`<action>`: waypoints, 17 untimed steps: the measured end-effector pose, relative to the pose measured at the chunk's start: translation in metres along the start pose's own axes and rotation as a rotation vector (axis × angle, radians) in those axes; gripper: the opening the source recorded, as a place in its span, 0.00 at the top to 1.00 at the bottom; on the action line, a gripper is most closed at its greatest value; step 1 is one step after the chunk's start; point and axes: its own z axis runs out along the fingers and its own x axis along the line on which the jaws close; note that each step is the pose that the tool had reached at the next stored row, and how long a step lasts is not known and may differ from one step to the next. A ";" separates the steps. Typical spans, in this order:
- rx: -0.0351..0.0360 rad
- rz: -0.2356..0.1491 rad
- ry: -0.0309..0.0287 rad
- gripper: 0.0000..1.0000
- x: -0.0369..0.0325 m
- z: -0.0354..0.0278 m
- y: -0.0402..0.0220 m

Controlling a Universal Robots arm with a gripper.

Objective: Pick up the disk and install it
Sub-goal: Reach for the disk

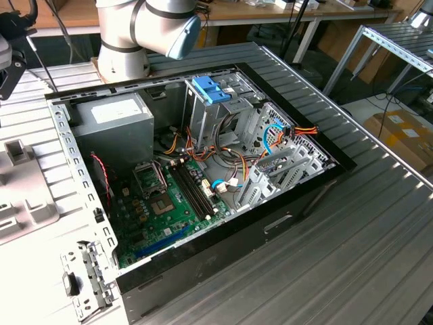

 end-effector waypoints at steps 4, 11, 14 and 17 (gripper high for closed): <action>0.0000 0.000 0.0000 0.89 0.0052 -0.0001 -0.0004; -0.0001 0.000 -0.0001 0.89 0.0113 -0.0002 -0.0009; 0.0000 0.000 0.0000 0.89 0.0138 -0.0002 -0.0010; 0.0000 0.000 0.0000 0.89 0.0171 -0.0003 -0.0013</action>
